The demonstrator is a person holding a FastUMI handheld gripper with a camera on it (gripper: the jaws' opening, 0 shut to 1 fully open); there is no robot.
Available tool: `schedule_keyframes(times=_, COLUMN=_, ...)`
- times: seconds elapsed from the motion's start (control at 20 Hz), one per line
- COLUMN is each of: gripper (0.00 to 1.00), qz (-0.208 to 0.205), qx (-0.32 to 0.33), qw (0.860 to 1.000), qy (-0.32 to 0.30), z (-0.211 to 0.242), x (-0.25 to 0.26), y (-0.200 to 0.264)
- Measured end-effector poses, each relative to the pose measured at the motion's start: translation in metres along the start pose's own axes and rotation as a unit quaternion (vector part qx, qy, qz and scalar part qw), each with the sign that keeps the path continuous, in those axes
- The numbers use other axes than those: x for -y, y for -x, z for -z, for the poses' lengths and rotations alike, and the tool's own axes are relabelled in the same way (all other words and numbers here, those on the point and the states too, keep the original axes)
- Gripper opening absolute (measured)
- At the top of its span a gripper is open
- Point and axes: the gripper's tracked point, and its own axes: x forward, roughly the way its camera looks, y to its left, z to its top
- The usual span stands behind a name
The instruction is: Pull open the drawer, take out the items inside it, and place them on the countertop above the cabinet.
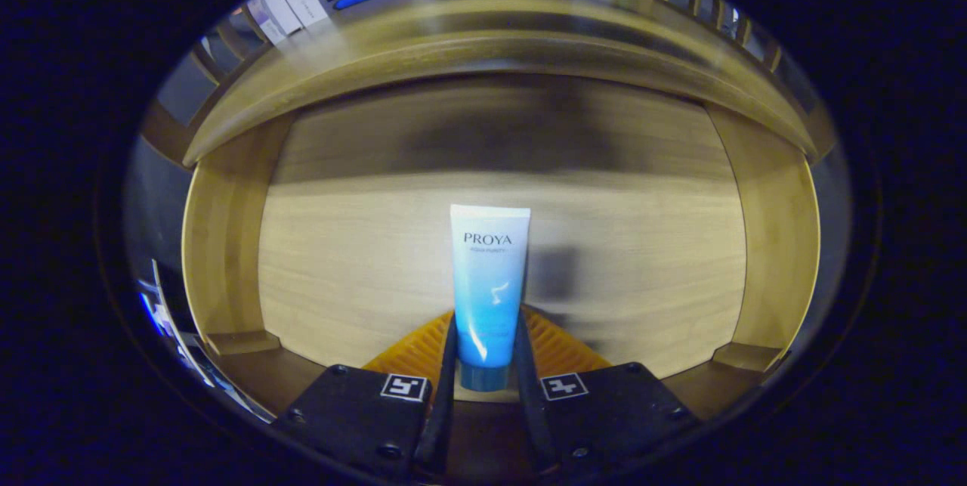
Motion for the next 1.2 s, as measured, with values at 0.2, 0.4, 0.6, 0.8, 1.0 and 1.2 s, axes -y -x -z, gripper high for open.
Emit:
schedule_keyframes(times=0.2, gripper=0.41, qz=-0.007, qx=0.024, qw=1.0, qy=0.008, z=-0.009, x=-0.002, y=0.023)
schedule_keyframes(times=0.4, gripper=0.41, qz=-0.012, qx=0.043, qw=0.999, qy=0.015, z=-0.013, x=-0.001, y=0.048)
schedule_keyframes(times=0.6, gripper=0.41, qz=-0.018, qx=0.072, qw=0.996, qy=0.042, z=-0.015, x=-0.009, y=0.077)
schedule_keyframes(times=0.8, gripper=0.41, qz=-0.028, qx=0.102, qw=0.992, qy=0.063, z=-0.025, x=-0.022, y=0.106)
schedule_keyframes(times=1.0, gripper=0.41, qz=-0.028, qx=0.126, qw=0.989, qy=0.066, z=-0.046, x=-0.027, y=0.125)
schedule_keyframes(times=1.2, gripper=0.41, qz=-0.01, qx=0.144, qw=0.988, qy=0.056, z=-0.073, x=-0.023, y=0.134)
